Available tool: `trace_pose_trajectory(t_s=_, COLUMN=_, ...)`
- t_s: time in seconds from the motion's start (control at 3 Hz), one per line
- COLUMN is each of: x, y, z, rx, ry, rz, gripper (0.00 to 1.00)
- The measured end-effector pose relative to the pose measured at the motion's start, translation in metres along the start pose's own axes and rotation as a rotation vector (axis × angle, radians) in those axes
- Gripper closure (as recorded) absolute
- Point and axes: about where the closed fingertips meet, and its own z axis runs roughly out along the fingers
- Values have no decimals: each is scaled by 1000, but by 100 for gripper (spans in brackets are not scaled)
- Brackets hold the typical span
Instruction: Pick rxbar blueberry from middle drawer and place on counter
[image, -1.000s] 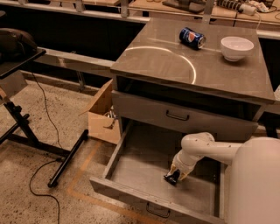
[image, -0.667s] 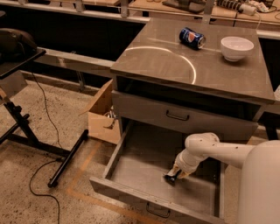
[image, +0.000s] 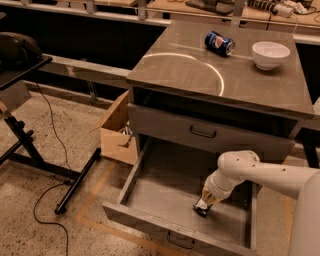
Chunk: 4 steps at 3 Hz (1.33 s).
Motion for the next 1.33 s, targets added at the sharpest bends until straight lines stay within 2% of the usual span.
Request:
trace_pose_trajectory(t_s=0.33, x=4, y=-4, z=8, rx=-1, ry=21, rz=-3, gripper=81)
trace_pose_trajectory(t_s=1.0, x=20, y=-11, z=33, rx=-10, ry=55, rz=-29, gripper=35)
trace_pose_trajectory(t_s=1.33, x=25, y=-9, z=34, rx=-21, ry=64, rz=-28, gripper=12)
